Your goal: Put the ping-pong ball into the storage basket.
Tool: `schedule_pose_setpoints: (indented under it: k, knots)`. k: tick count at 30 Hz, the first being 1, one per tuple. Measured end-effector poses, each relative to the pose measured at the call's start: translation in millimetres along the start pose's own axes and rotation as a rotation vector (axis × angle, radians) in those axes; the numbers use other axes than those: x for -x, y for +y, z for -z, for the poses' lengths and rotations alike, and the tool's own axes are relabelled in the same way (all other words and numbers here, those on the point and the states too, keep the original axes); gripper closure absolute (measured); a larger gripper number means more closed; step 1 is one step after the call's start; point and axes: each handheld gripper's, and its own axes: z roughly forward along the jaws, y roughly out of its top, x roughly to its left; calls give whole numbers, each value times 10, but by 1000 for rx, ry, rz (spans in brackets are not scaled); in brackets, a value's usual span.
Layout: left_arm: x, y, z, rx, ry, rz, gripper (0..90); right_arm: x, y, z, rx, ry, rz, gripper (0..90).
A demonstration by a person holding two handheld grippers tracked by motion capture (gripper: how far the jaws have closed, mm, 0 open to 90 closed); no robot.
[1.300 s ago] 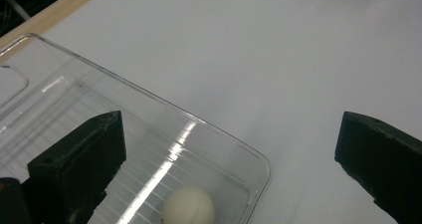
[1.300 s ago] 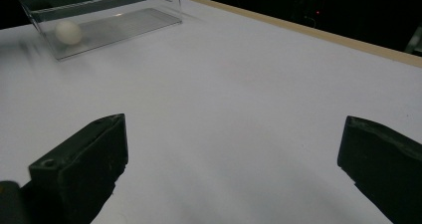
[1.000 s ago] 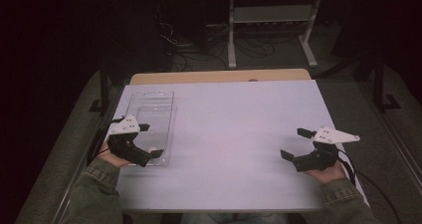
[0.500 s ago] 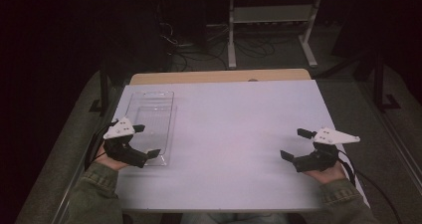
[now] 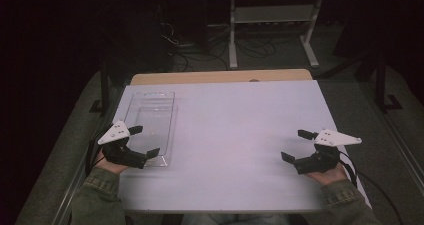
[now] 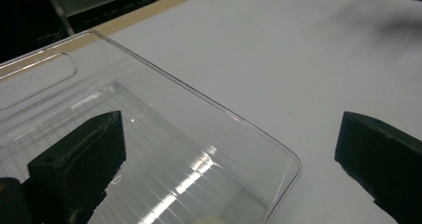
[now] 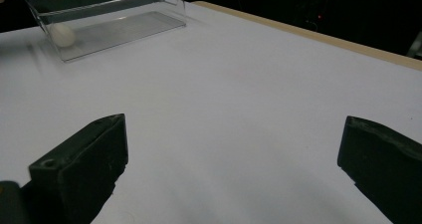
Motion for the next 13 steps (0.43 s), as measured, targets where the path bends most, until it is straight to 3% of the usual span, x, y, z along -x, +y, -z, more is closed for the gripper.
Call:
schedule_pose_setpoints:
  k: [6, 13]
  knots:
    - [-1, -54, 36, 55, 21, 28, 0, 3, 3, -1, 3, 11, -8, 0]
    - [10, -71, 40, 38, 24, 27, 0, -2, 11, 5, 7, 16, -6, 0]
